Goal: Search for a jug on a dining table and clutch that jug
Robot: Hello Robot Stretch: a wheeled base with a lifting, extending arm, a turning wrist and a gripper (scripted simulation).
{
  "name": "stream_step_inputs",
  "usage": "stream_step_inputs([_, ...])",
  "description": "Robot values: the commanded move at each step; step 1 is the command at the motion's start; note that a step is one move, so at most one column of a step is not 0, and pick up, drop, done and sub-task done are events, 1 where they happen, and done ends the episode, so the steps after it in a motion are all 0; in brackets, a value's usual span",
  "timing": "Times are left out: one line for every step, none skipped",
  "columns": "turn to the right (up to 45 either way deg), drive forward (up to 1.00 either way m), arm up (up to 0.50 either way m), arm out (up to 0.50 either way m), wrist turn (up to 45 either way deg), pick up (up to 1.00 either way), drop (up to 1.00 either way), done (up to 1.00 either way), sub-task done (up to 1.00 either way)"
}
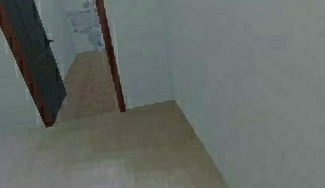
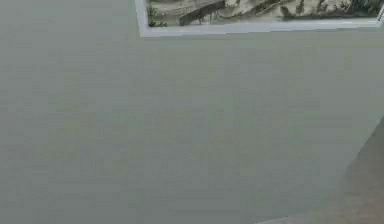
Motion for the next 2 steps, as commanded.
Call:
stream_step_inputs([-21.0,0.00,0.00,0.00,0.0,0.00,0.00,0.00,0.00])
stream_step_inputs([0.0,1.00,0.00,0.00,0.0,0.00,0.00,0.00,0.00])
